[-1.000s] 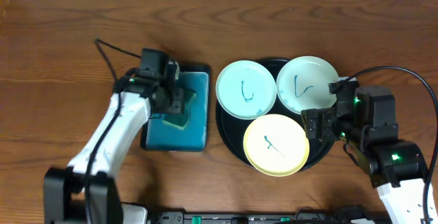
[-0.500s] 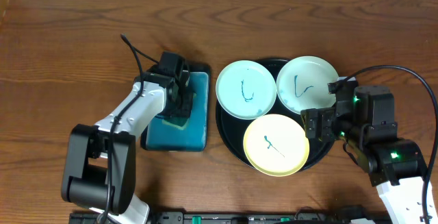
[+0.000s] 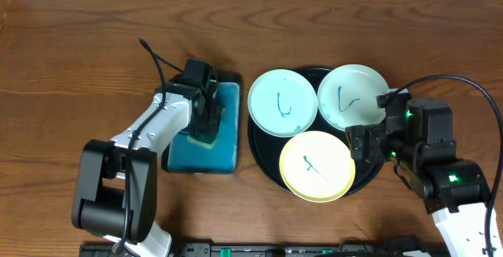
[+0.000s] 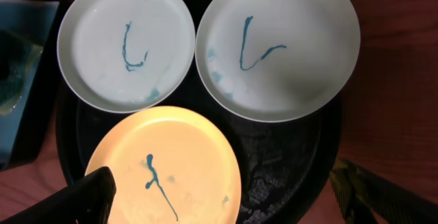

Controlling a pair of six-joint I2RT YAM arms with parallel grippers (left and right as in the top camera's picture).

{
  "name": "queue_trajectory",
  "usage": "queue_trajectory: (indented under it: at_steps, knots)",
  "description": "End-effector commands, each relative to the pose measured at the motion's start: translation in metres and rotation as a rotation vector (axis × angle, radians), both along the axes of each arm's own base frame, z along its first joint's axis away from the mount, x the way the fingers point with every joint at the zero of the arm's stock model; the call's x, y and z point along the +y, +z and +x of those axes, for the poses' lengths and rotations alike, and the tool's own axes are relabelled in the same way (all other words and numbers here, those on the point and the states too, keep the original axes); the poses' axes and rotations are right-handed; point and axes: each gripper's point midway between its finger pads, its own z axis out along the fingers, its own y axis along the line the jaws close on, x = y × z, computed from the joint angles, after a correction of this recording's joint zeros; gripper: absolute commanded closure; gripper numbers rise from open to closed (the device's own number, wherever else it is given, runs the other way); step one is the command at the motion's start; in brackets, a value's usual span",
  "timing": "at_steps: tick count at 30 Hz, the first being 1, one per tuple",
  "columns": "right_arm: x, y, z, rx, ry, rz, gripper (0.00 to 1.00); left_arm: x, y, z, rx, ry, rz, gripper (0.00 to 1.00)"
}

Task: Clean dirty plates on tray and stack at the side
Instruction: 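Reach the left gripper into the blue tray and grasp the green sponge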

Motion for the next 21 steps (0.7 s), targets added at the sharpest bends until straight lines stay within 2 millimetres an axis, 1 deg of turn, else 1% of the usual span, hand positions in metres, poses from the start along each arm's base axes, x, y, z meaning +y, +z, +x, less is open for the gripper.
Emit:
queue_trajectory:
  at_steps: [1,3,5,6,7,9,16,17,21]
  knots:
    - [0.004,0.005,0.001,-0.01,0.026,-0.003,0.01,0.001,-0.009,-0.001,0.026,-0.008,0.013,0.92]
    - [0.004,0.005,0.0,-0.005,0.026,-0.004,0.01,0.001,-0.009,-0.002,0.027,-0.008,0.014,0.92]
    - [0.004,0.004,-0.001,-0.001,0.026,-0.005,0.01,0.001,-0.009,-0.002,0.027,-0.008,0.014,0.73]
    - [0.004,0.004,-0.001,0.0,0.026,-0.005,0.01,0.001,-0.009,-0.002,0.027,-0.008,0.013,0.68]
    - [0.004,0.004,-0.001,0.001,0.026,-0.005,0.01,0.001,-0.009,-0.002,0.027,-0.008,0.013,0.59]
    - [0.004,0.004,-0.001,0.001,0.026,-0.005,0.01,0.001,-0.009,-0.002,0.027,-0.008,0.014,0.53]
    - [0.004,0.003,-0.002,0.004,0.026,-0.005,0.01,0.001,-0.012,-0.002,0.02,-0.008,0.012,0.53]
    - [0.004,0.003,-0.002,0.004,0.026,-0.005,0.01,0.002,-0.016,-0.005,0.025,-0.007,0.013,0.56]
    - [0.004,0.003,-0.002,0.004,0.026,-0.005,0.01,0.003,-0.023,-0.009,0.027,-0.004,0.013,0.63]
